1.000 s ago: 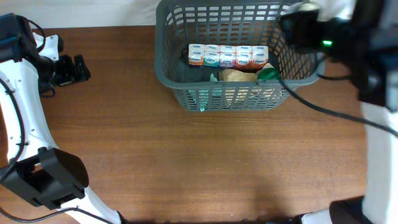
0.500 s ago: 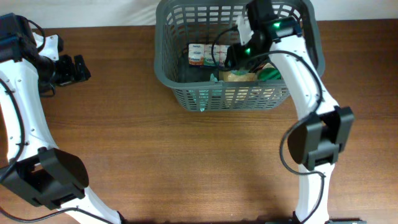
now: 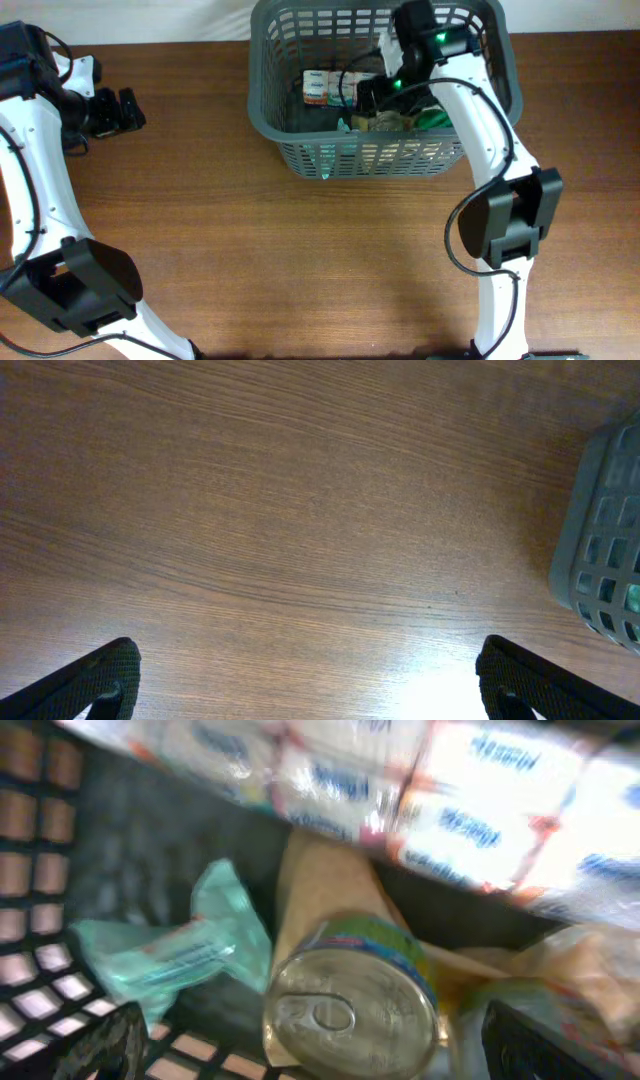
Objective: Pack container
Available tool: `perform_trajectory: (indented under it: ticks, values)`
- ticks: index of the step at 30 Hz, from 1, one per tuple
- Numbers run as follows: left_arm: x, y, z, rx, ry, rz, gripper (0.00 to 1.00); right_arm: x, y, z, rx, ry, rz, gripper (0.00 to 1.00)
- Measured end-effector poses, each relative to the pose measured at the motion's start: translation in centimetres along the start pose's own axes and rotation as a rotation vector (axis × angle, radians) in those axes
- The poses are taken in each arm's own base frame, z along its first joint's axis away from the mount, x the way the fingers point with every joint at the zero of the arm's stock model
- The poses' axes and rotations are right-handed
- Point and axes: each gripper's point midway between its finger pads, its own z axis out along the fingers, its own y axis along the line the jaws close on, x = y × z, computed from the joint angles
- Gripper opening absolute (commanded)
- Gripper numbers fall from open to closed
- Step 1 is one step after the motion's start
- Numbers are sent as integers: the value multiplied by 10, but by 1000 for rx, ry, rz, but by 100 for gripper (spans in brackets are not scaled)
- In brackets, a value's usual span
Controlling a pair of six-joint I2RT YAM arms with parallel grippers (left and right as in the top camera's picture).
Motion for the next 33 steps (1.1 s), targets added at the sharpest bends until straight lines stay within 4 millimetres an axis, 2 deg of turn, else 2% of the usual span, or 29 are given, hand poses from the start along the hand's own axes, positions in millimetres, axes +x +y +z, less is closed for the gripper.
perform_trajectory:
  ticks: [2, 5, 6, 7, 9, 10, 12, 13, 14, 16, 21, 33]
  values:
    - [0, 0, 0, 0, 0, 0, 99, -14, 6, -30, -1, -66, -12, 99]
    - [0, 0, 0, 0, 0, 0, 99, -44, 20, -140, 26, -322, -51, 100]
    - [0, 0, 0, 0, 0, 0, 99, -47, 21, -171, 43, -395, -58, 99]
    - [0, 0, 0, 0, 0, 0, 99, -47, 21, -214, 77, -493, -61, 99]
    - [0, 0, 0, 0, 0, 0, 99, -31, 7, -315, 191, -717, -30, 99]
    - [0, 0, 0, 0, 0, 0, 99, -17, -4, -355, 250, -799, -1, 99]
    - [0, 0, 0, 0, 0, 0, 99, 17, -27, -413, 363, -907, 70, 99]
    - [0, 0, 0, 0, 0, 0, 99, 34, -39, -434, 414, -938, 109, 99]
    - [0, 0, 0, 0, 0, 0, 99, 50, -49, -447, 459, -951, 143, 99]
    - [0, 0, 0, 0, 0, 0, 99, 70, -66, -462, 528, -959, 200, 99]
    - [0, 0, 0, 0, 0, 0, 99, 84, -100, -462, 616, -908, 288, 99]
    - [0, 0, 0, 0, 0, 0, 99, 88, -98, -467, 620, -920, 288, 99]
